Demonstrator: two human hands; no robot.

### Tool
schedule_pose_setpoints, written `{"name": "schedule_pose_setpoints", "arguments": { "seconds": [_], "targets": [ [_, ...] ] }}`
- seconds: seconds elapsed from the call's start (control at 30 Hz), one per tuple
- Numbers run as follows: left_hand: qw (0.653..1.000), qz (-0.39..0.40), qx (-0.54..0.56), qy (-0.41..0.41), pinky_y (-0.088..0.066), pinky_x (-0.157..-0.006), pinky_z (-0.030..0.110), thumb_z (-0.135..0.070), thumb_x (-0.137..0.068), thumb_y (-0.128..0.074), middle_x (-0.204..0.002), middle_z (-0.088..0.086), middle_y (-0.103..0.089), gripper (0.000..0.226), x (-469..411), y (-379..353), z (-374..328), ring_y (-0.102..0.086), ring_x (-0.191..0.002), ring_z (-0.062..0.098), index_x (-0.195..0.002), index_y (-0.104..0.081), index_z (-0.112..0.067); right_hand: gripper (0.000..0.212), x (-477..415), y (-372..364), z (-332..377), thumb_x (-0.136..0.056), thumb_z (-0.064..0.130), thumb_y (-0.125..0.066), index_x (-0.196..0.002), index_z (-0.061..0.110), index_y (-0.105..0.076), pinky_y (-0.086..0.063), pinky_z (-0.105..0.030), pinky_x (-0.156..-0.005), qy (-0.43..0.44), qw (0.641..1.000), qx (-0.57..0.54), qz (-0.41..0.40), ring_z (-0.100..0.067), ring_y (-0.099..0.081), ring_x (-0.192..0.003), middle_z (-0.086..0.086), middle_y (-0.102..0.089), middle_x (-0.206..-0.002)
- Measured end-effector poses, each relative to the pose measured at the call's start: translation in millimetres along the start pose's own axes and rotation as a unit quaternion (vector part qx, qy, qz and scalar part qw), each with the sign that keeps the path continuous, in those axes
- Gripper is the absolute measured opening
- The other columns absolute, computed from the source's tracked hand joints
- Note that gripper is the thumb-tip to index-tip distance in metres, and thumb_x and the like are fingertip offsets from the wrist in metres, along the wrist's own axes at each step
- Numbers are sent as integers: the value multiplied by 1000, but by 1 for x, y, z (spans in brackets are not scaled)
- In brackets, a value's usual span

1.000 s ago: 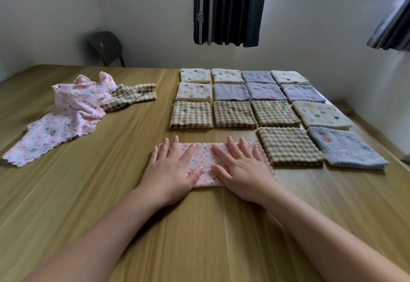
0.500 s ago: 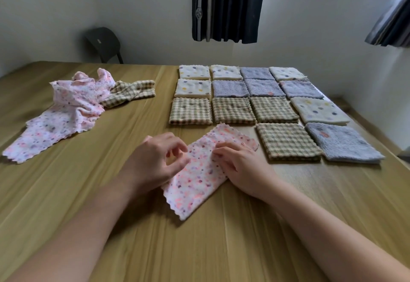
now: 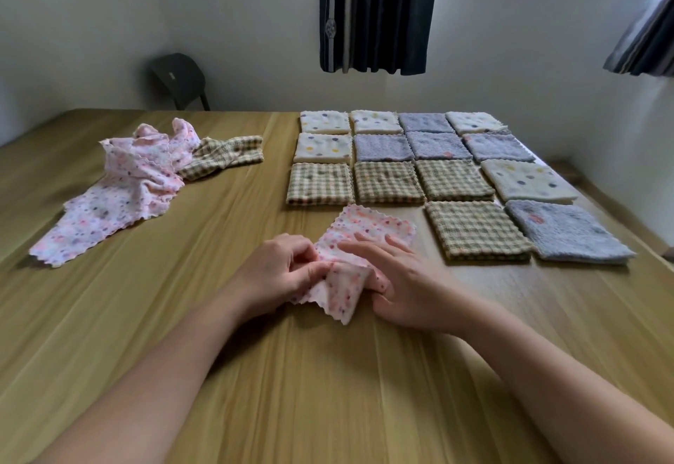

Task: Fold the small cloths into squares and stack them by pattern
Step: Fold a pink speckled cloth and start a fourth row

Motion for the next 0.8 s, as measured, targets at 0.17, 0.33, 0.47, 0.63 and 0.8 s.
{"name": "schedule_pose_setpoints", "arguments": {
  "seconds": [0.17,0.33,0.47,0.63,0.8],
  "targets": [
    [999,3,8,32,-38,-66,13,-37,-88,-66,-81,-10,-62,20,0,-1,3,-53,-77,2,-80,-69,-19,41,-9,-4,13,-81,4,-61,-121,14,-65,-53,-37,-87,105,987,7,-120,-17,-61,-112,-3,-64,-123],
    [989,17,120,79,-49,-75,23,-32,-88,-42,-76,-9,-71,26,2,11,3,-65,-76,7,-89,-66,-23,27,-4,-3,16,-83,-3,-61,-104,8,-72,-54,-27,-83,79,976,-113,-170,-9,-68,-99,-1,-72,-105],
    [988,55,127,65,-49,-77,25,1,-87,-46,-88,-5,-72,36,6,16,6,-65,-82,2,-101,-65,-26,13,-2,2,6,-83,-2,-69,-95,3,-71,-55,-23,-67,-66,925,-321,-192,-12,-70,-78,-4,-72,-86],
    [996,67,56,3,-40,-80,5,9,-76,-65,-117,-7,-59,55,5,11,2,-54,-97,-12,-119,-61,-25,21,-3,6,3,-92,-2,-57,-87,15,-69,-54,-48,-63,-146,891,-380,-203,-19,-65,-69,-2,-69,-73],
    [989,6,140,-52,-45,-96,21,-17,-77,-72,-113,-10,-69,22,5,6,2,-57,-117,3,-99,-71,-17,25,-3,9,5,-94,-1,-52,-87,15,-70,-55,-49,-72,-183,882,-393,-183,-18,-67,-80,2,-71,-80]
  ]
}}
Point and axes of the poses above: each hand's wrist, its own x-axis away from the middle knuckle, its own y-axis out of the back of the hand, z = x × y, the point moved 2 cm from there along -x, towards the middle knuckle
